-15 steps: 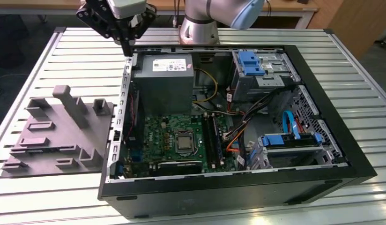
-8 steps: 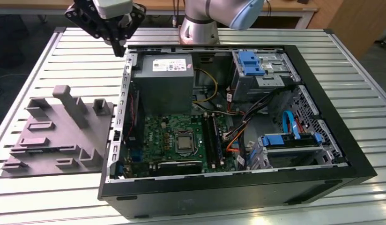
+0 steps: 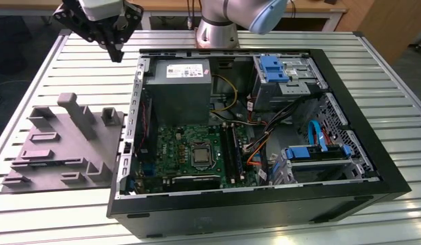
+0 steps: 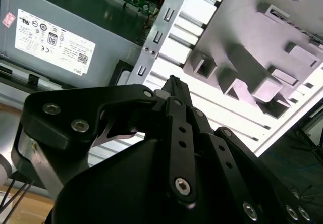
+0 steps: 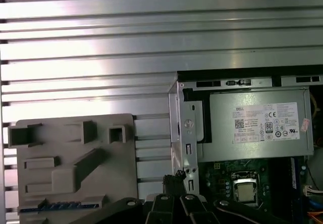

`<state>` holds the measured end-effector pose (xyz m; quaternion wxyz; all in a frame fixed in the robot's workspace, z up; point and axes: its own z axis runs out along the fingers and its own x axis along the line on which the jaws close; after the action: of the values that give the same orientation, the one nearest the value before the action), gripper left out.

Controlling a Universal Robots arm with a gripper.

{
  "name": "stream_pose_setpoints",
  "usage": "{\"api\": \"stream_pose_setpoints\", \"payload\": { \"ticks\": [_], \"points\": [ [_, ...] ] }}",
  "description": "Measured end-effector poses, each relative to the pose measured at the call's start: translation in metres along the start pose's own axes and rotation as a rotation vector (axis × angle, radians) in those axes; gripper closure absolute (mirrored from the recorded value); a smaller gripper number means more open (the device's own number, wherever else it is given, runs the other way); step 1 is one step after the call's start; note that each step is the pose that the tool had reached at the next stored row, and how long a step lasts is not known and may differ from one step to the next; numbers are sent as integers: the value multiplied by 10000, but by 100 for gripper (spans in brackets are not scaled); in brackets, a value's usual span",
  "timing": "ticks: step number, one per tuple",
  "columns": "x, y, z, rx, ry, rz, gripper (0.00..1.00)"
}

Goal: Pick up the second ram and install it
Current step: 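Reach for the second ram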

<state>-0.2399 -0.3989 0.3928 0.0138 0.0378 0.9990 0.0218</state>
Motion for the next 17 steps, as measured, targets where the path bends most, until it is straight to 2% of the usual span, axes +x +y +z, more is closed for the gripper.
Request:
{"api": "stream_pose_setpoints", "payload": {
  "ticks": [17],
  "points": [
    [431, -33, -10, 0, -11, -1, 90]
  ]
}}
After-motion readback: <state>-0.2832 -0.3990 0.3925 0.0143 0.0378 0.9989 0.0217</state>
